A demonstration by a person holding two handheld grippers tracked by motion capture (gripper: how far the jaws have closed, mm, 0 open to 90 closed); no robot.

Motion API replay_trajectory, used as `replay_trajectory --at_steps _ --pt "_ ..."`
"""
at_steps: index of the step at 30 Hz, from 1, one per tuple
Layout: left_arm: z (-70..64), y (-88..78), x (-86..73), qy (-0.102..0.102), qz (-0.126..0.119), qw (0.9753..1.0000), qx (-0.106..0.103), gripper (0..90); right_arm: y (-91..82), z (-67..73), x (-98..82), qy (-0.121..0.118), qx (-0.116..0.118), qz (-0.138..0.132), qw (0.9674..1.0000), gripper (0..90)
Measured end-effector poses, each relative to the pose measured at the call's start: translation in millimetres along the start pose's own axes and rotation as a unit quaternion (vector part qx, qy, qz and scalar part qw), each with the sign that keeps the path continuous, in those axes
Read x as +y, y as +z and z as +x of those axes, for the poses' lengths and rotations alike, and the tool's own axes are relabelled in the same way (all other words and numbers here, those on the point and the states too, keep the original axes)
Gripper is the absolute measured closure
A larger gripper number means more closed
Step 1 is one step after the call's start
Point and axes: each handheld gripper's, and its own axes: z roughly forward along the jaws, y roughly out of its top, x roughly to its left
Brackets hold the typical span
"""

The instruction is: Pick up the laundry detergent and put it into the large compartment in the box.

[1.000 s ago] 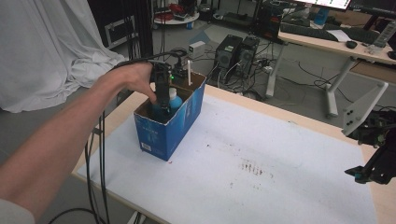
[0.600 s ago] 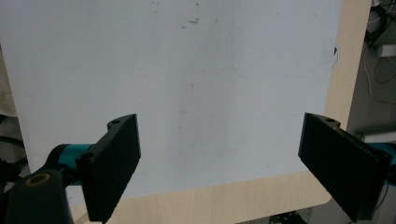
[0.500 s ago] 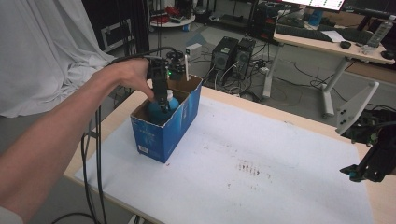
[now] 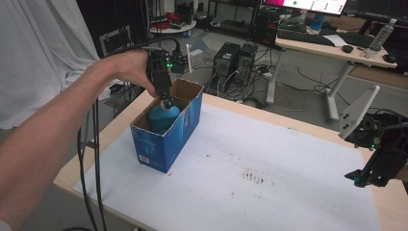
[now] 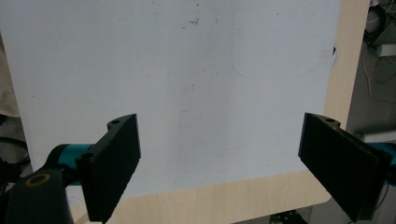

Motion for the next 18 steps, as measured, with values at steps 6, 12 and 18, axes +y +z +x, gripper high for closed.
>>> replay_trajectory --at_steps 6,12,18 --pt "-7.7 -15.3 17.3 0.021 -0.003 0.9998 0.002 22.3 0.6 0.0 1.4 0.000 0.000 0.001 1.0000 12.1" --pt "-20.1 -29.0 39.3 0.048 -0.031 0.9984 -0.001 22.3 -0.1 0.8 2.6 0.001 0.001 0.000 1.0000 12.1" --pt "-35.4 -26.0 65.0 0.077 -0.037 0.9962 -0.014 22.3 -0.8 -0.5 0.3 0.006 0.000 0.001 1.0000 12.1"
